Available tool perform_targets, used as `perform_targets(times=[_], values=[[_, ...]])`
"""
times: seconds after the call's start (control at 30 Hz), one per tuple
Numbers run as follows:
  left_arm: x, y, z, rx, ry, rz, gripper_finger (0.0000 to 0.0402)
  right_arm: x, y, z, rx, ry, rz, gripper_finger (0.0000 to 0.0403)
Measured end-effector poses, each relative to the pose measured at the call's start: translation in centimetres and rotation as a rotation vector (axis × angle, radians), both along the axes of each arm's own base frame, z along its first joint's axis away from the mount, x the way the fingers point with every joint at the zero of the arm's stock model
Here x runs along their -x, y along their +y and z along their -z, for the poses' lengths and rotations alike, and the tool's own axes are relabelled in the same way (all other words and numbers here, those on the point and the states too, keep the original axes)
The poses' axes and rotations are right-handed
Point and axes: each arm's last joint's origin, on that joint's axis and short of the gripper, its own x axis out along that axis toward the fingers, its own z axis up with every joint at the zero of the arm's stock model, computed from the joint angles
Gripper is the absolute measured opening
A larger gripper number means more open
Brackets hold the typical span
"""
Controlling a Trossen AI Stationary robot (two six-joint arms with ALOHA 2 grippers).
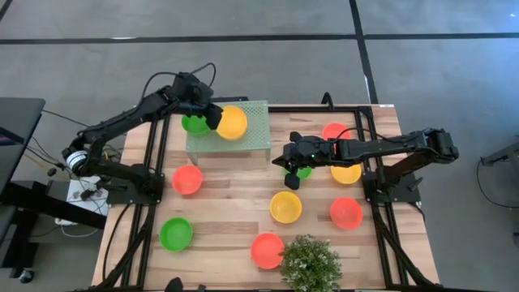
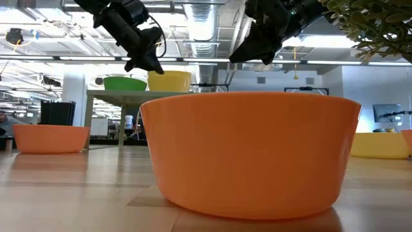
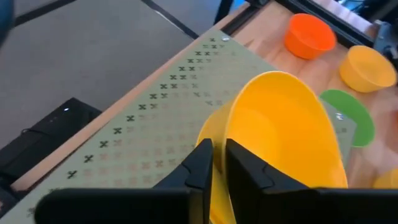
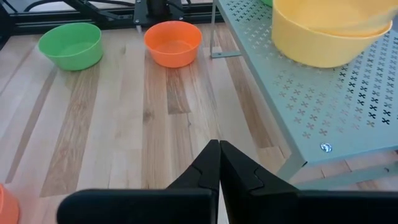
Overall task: Pick & Place Mini bowls
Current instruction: Stack the yellow bowl on top of the yellow bowl on the shelf
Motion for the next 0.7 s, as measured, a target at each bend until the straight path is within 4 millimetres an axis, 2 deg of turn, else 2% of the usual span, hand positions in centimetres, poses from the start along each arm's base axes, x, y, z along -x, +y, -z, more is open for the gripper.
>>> perform_targets(times=[0.3,0.43,0.5,0.63,0.7], values=[[0.0,0.0,0.0,-0.019,0.014,-0.011,0.0080,0.0,0.0,0.0,0.000,0.000,0.000,0.0000],[0.0,0.1,0.1,-0.051,0.026,0.014,0.0084,0.0,0.0,0.0,0.000,0.000,0.000,0.0000],[0.0,0.0,0.5,-0.048,0.035,0.018,0.0075,0.0,0.0,0.0,0.000,0.000,0.000,0.0000],[0.1,0.0,1.2,-0.035,0.050,0.017,0.0021,0.0,0.0,0.0,0.000,0.000,0.000,0.0000],[0.2,0.0,1.3,-0.034,0.052,0.017,0.0011,0.0,0.0,0.0,0.000,0.000,0.000,0.0000]])
